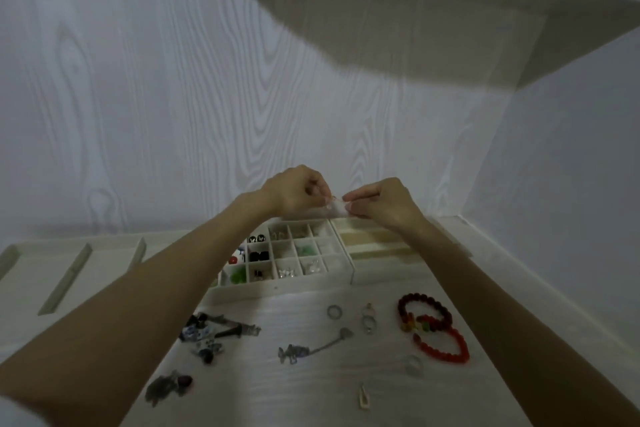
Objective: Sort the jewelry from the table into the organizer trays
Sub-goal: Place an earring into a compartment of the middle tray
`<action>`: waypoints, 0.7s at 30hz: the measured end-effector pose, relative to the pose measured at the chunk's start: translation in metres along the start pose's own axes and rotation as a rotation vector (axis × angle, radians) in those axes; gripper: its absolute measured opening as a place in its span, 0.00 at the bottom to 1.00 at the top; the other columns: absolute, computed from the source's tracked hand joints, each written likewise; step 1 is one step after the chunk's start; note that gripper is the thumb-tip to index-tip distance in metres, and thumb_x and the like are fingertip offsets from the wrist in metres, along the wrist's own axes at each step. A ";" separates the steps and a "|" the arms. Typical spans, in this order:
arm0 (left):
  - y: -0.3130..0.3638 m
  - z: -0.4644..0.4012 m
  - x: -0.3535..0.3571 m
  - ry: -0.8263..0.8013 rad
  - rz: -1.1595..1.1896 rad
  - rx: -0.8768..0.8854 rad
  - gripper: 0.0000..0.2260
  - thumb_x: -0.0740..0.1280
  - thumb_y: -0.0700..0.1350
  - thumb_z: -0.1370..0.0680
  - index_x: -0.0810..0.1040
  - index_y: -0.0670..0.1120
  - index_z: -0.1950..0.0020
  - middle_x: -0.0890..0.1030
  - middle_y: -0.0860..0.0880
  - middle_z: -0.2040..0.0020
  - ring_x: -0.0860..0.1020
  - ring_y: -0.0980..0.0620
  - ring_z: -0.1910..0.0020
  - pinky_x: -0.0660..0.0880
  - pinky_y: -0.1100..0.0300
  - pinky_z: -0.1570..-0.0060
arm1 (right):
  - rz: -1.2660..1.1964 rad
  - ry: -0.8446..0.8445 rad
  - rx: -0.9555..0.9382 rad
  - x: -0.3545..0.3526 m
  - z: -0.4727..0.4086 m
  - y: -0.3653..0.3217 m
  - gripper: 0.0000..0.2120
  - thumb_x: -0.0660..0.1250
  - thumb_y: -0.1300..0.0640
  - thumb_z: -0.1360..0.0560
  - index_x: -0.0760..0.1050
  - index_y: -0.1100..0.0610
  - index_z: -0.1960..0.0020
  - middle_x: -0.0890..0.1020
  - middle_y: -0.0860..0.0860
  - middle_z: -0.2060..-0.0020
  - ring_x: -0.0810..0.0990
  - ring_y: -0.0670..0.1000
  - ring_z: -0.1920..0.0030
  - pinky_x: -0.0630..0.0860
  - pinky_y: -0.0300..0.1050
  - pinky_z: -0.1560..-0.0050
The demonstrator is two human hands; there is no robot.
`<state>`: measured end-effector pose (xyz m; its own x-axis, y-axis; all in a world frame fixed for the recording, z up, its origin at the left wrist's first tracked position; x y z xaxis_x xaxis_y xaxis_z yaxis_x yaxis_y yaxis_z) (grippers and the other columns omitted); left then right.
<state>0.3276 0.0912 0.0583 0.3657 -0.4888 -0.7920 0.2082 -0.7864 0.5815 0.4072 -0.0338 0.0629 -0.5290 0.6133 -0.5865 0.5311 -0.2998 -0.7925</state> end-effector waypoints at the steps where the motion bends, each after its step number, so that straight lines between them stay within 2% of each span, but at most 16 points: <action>1: -0.010 -0.004 0.004 0.001 -0.005 -0.023 0.03 0.70 0.44 0.25 0.79 0.52 0.55 0.83 0.51 0.56 0.81 0.51 0.52 0.76 0.50 0.44 | -0.001 -0.001 0.011 0.004 -0.004 0.005 0.09 0.74 0.63 0.32 0.84 0.56 0.52 0.85 0.54 0.57 0.84 0.50 0.56 0.79 0.46 0.45; 6: -0.048 -0.013 0.033 -0.045 -0.015 -0.074 0.07 0.71 0.45 0.26 0.83 0.52 0.50 0.84 0.54 0.56 0.81 0.55 0.53 0.78 0.50 0.46 | 0.026 -0.036 0.010 0.024 -0.020 0.026 0.07 0.76 0.63 0.34 0.83 0.56 0.57 0.85 0.55 0.63 0.84 0.50 0.60 0.80 0.47 0.48; 12: -0.062 -0.012 0.044 -0.036 -0.007 -0.091 0.06 0.72 0.44 0.27 0.83 0.50 0.51 0.84 0.54 0.58 0.81 0.58 0.56 0.78 0.54 0.47 | 0.146 -0.038 -0.082 0.040 -0.031 0.031 0.06 0.74 0.63 0.33 0.83 0.54 0.60 0.83 0.47 0.67 0.82 0.45 0.62 0.76 0.33 0.59; 15: -0.055 -0.011 0.040 0.002 -0.129 -0.071 0.06 0.72 0.48 0.27 0.84 0.52 0.51 0.84 0.55 0.56 0.81 0.57 0.55 0.77 0.60 0.53 | 0.226 -0.019 -0.140 0.045 -0.035 0.031 0.05 0.73 0.64 0.33 0.83 0.54 0.61 0.80 0.42 0.70 0.79 0.39 0.66 0.74 0.28 0.63; 18: -0.043 -0.011 0.034 0.098 -0.346 -0.028 0.07 0.71 0.50 0.27 0.83 0.54 0.50 0.83 0.56 0.52 0.79 0.56 0.51 0.71 0.63 0.56 | 0.273 -0.038 -0.157 0.053 -0.038 0.033 0.06 0.74 0.63 0.34 0.83 0.53 0.61 0.80 0.44 0.70 0.77 0.38 0.67 0.73 0.27 0.64; 21: -0.035 -0.013 0.029 0.137 -0.398 -0.007 0.08 0.69 0.48 0.25 0.82 0.55 0.47 0.83 0.56 0.49 0.79 0.54 0.48 0.69 0.63 0.56 | 0.296 -0.023 -0.179 0.060 -0.041 0.033 0.07 0.74 0.63 0.34 0.82 0.51 0.62 0.80 0.44 0.70 0.77 0.38 0.68 0.72 0.27 0.66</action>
<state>0.3425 0.1097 0.0175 0.3729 -0.0918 -0.9233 0.3640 -0.9009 0.2366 0.4200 0.0231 0.0089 -0.3479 0.5019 -0.7919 0.7703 -0.3285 -0.5466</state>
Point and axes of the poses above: each hand's wrist, its own z-axis away from the middle knuckle, its own x-axis out of the palm, y = z × x, the point moved 9 cm from there along -z, towards the middle knuckle
